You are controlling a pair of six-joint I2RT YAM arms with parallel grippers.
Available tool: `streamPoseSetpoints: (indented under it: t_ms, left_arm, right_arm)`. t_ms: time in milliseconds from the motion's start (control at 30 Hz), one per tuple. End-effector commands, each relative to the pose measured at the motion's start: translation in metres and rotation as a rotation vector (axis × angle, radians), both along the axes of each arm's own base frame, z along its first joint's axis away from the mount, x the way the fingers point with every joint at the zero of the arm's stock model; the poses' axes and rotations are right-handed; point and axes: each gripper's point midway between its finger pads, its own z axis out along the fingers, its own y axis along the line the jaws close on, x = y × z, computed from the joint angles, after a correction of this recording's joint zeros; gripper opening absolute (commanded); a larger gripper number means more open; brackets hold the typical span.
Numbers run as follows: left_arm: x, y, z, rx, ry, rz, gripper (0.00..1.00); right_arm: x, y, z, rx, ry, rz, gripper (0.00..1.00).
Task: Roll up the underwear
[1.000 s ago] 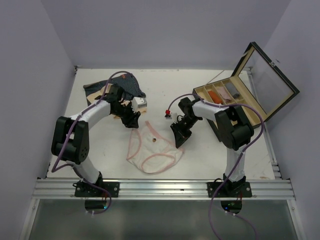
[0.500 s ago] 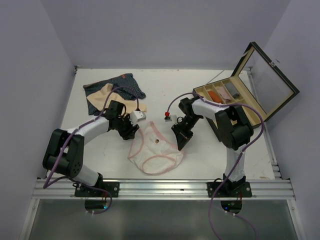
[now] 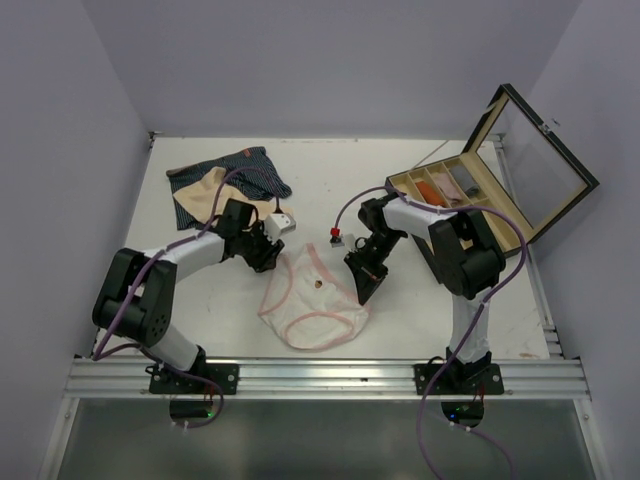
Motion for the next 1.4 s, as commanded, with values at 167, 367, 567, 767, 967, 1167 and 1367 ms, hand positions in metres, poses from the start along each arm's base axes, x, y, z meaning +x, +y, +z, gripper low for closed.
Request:
streamPoseSetpoints:
  t_ms: [167,367,567,767,967,1167,1367]
  left_arm:
    - [0.025,-0.029,0.012,-0.079,-0.053,0.005,0.47]
    - [0.035,-0.012,-0.013,0.039,-0.022,0.109,0.42]
    - [0.029,0.011,-0.021,0.124,-0.033,0.175,0.38]
    - [0.035,0.026,-0.019,0.173,-0.031,0.220,0.38]
    - [0.032,0.032,-0.022,0.186,-0.015,0.228,0.38]
    - [0.029,0.033,-0.024,0.191,-0.001,0.222,0.37]
    - [0.026,0.037,-0.021,0.185,-0.004,0.226,0.35]
  right_arm:
    - [0.003,0.007,0.010,0.036,0.008,-0.007,0.00]
    - [0.009,0.005,0.009,0.017,-0.014,-0.010,0.00]
    - [0.034,0.005,0.006,0.000,-0.050,-0.007,0.00]
    - [0.020,-0.002,0.005,-0.023,0.023,0.013,0.00]
    - [0.001,-0.018,0.000,-0.064,0.068,0.034,0.00]
    - [-0.001,-0.013,0.003,-0.040,0.123,0.011,0.00]
    - [-0.001,-0.022,0.005,-0.036,0.173,-0.022,0.00]
